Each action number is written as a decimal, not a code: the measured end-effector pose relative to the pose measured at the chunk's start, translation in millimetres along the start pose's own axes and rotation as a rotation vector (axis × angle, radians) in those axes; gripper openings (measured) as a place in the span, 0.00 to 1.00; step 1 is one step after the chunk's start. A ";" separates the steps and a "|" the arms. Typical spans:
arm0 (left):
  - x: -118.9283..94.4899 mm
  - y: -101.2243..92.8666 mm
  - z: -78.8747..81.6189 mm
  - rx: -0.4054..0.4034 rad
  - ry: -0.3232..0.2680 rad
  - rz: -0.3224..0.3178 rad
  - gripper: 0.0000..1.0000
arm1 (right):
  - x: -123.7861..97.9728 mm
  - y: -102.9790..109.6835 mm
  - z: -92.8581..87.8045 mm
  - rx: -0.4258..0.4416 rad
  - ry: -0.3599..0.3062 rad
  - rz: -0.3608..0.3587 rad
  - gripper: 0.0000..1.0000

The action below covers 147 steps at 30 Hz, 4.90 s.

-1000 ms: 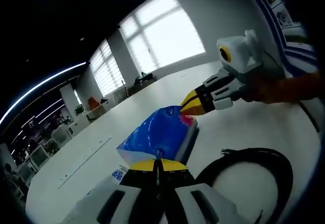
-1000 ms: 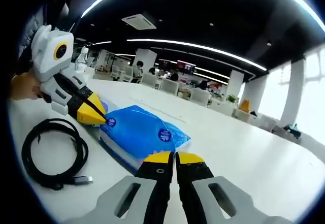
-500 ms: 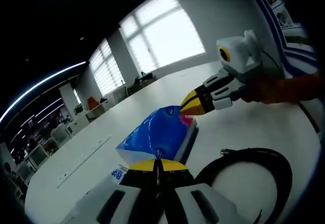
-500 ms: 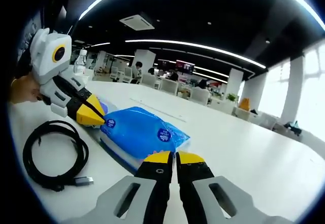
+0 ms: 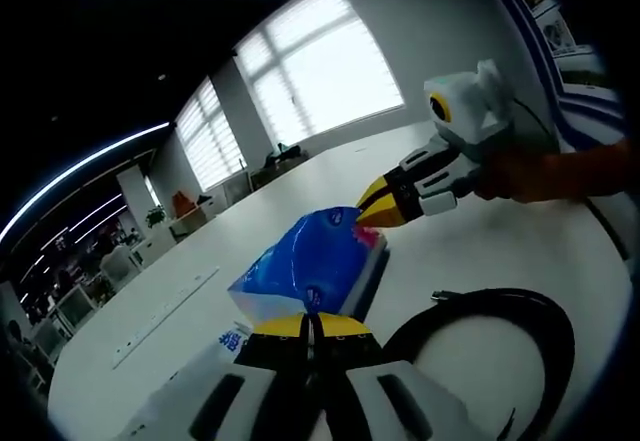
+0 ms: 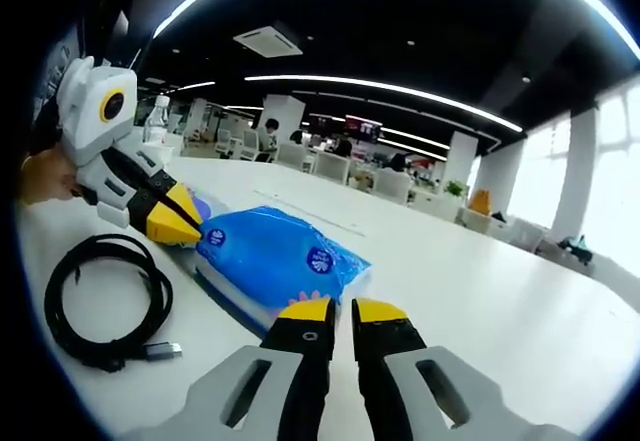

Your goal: Arrange the tabletop items into an orderly group along one side of the table until the central work area is clear of visible clutter.

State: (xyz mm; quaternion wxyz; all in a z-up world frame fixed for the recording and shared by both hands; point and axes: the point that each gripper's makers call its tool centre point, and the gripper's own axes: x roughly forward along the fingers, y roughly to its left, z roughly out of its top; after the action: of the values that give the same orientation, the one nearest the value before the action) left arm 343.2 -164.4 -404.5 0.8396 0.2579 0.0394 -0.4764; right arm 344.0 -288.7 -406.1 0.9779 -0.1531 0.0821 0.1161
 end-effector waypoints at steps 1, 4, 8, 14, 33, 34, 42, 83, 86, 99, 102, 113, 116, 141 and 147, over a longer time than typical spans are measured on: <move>-0.5 -0.1 -0.3 0.000 0.000 -0.001 0.03 | -0.4 0.0 -0.4 0.002 0.000 0.001 0.06; -2.1 1.4 -2.7 -0.003 0.004 0.004 0.08 | -1.2 1.1 -1.2 0.002 0.002 0.003 0.06; -5.1 3.6 -6.6 -0.020 0.004 0.009 0.10 | -1.7 2.3 -2.1 -0.015 0.004 0.001 0.06; -12.9 -2.3 -8.5 -0.046 0.002 -0.013 0.12 | -4.9 0.3 -3.0 -0.015 0.007 -0.005 0.08; -36.5 -12.1 -0.7 -0.061 -0.028 -0.012 0.20 | -14.4 0.5 -1.9 0.005 0.001 0.008 0.20; -37.5 -13.0 -2.4 -0.064 -0.022 -0.018 0.21 | -15.2 1.9 -1.0 0.009 0.000 0.014 0.21; -53.6 -10.5 -10.7 -0.114 -0.026 0.018 0.27 | -18.4 17.1 14.7 0.037 -0.042 0.050 0.23; -118.9 3.9 -8.5 -0.198 -0.134 0.179 0.69 | -53.1 76.9 52.4 0.138 -0.120 0.174 0.61; -125.0 5.3 -13.7 -0.213 -0.125 0.185 0.69 | -58.0 79.9 55.0 0.127 -0.130 0.172 0.62; -156.6 16.2 -39.0 -0.288 -0.115 0.256 0.72 | -75.8 95.4 56.0 0.156 -0.139 0.189 0.74; -163.4 14.5 -39.3 -0.273 -0.119 0.259 0.73 | -79.5 98.7 56.2 0.150 -0.139 0.197 0.74; -202.8 28.2 -34.3 -0.246 -0.167 0.310 0.77 | -95.8 109.2 60.2 0.107 -0.163 0.193 0.81; -208.2 27.5 -36.3 -0.247 -0.159 0.315 0.78 | -99.2 112.9 62.9 0.114 -0.171 0.201 0.82; -267.8 36.4 -43.9 -0.224 -0.167 0.438 0.86 | -141.2 98.5 73.6 0.138 -0.269 0.097 0.92; -278.5 33.1 -42.1 -0.226 -0.196 0.459 0.86 | -148.8 101.3 68.0 0.148 -0.266 0.096 0.92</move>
State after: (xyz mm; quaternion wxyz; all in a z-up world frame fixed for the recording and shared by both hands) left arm 226.7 86.2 -340.9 0.9489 0.1174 -0.0485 -0.2889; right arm 184.1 -203.2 -341.4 0.9821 -0.0597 -0.0328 0.1756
